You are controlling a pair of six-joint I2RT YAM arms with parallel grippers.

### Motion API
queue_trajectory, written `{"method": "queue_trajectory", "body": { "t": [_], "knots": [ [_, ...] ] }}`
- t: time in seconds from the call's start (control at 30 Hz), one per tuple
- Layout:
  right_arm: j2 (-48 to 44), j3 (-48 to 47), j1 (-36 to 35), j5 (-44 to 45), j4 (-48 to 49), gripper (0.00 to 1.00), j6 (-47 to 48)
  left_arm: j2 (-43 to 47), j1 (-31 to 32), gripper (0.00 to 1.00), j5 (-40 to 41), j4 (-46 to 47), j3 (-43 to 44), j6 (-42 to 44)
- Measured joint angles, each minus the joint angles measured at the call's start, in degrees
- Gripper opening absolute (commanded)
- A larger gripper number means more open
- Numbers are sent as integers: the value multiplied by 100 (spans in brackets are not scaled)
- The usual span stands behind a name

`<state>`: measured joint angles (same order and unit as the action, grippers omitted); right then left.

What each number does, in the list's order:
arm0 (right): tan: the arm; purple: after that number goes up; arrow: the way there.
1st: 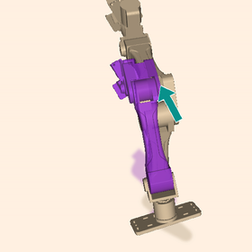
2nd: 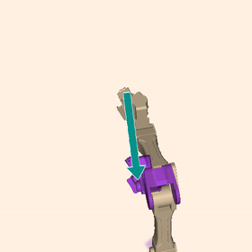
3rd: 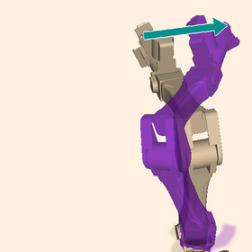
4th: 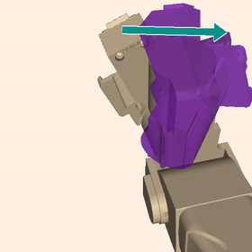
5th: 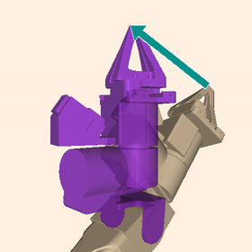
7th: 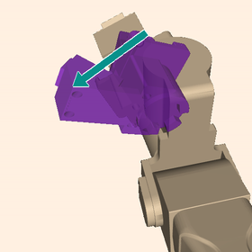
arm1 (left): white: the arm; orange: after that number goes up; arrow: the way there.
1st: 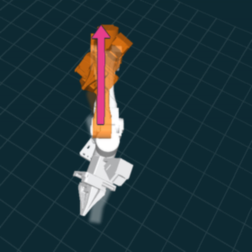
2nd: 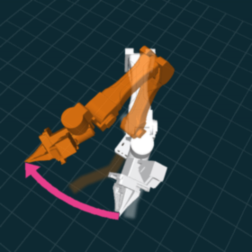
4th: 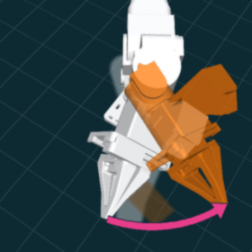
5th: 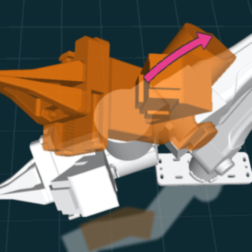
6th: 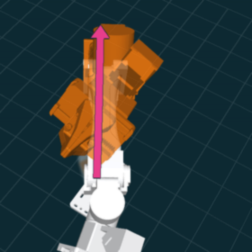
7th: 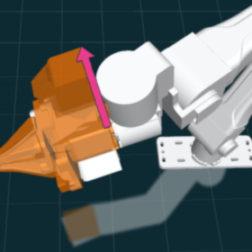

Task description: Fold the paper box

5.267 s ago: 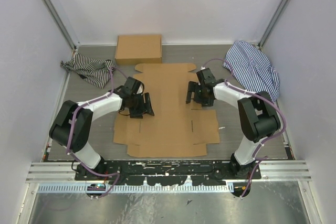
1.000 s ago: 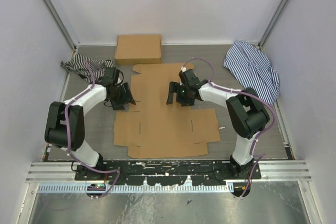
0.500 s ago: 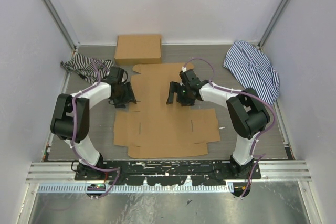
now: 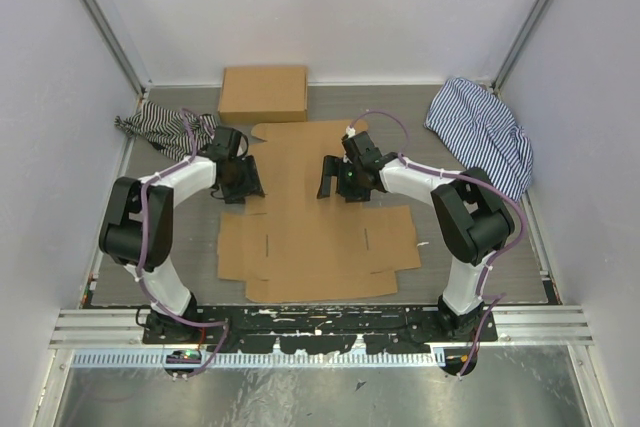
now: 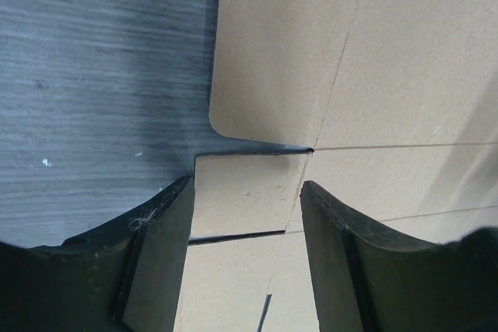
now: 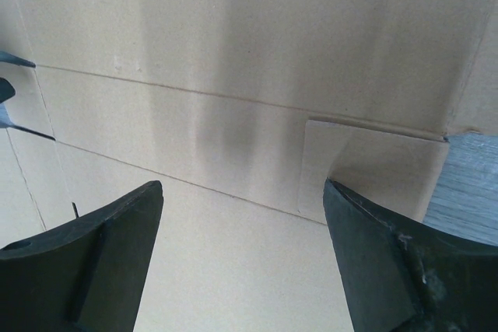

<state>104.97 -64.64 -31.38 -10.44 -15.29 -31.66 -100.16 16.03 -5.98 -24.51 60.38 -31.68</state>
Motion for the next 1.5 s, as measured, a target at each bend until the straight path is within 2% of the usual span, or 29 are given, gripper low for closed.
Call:
{"method": "queue_trajectory", "body": {
  "t": [0.23,0.53,0.93,1.23,1.5],
  "knots": [
    [2,9,0,2,63,89,0,398,46,63,-46,-297,0,-61],
    [2,15,0,0,70,89,0,793,269,61,-350,-120,13,-332],
    [2,46,0,-17,175,89,-2,83,922,61,-671,243,164,-750],
    [4,44,0,9,162,89,-24,-411,962,60,-546,275,367,-942],
    [4,17,0,46,125,89,-39,-420,960,62,-503,173,426,-979]
  ]
}}
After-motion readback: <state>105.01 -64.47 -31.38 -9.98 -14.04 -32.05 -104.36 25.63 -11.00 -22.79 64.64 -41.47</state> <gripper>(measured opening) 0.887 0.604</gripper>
